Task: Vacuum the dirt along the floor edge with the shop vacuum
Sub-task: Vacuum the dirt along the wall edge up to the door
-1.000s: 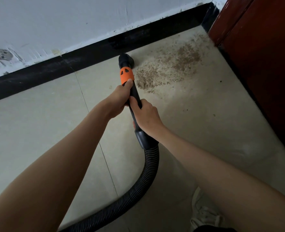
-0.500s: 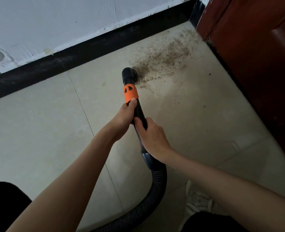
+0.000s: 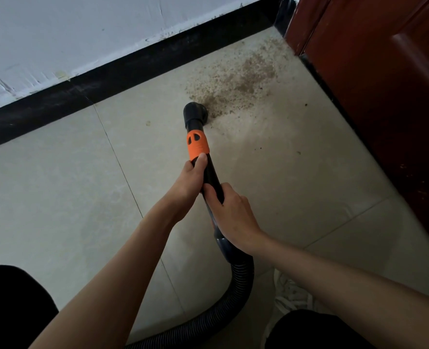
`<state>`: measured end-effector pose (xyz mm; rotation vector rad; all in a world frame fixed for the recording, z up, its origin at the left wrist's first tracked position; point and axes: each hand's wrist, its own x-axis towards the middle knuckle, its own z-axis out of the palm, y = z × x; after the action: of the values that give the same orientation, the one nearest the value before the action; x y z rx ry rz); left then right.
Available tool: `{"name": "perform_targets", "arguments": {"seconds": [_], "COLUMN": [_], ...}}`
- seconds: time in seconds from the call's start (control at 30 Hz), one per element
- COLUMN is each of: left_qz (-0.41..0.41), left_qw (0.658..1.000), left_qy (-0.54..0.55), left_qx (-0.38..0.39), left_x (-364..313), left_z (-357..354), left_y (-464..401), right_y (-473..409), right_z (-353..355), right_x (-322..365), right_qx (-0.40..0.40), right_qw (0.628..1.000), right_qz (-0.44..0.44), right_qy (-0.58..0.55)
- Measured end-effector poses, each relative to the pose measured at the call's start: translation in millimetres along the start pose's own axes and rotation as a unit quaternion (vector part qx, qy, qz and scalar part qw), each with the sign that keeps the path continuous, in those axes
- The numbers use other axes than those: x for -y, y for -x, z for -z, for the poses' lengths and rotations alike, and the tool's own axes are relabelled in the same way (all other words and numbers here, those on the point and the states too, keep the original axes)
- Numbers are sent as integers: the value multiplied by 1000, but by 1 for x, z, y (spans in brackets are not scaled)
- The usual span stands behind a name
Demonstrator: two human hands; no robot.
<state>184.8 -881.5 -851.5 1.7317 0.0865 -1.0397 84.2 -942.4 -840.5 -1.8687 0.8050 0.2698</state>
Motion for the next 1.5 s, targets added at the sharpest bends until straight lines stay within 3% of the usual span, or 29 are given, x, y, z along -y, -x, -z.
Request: {"name": "perform_targets", "arguments": {"seconds": [0.6, 1.0, 1.3, 1.5], "left_qz": [1, 11, -37, -19], "left_qw": [1000, 998, 997, 999], "left_qy": [-7, -47, -37, -4], "left_qx": [2, 44, -49, -51], "left_x": [4, 2, 1, 9], "left_z": [-4, -26, 1, 17], "left_y": [4, 10, 3, 5], "right_y": [3, 11, -6, -9], "right_z": [0, 0, -15, -28], "right_x": [-8, -28, -9, -5], "right_qx": [6, -47, -21, 0], "right_qw": [1000, 996, 997, 1000], "right_qz": [-6, -44, -1, 7], "right_qy": [-18, -65, -70, -30]}}
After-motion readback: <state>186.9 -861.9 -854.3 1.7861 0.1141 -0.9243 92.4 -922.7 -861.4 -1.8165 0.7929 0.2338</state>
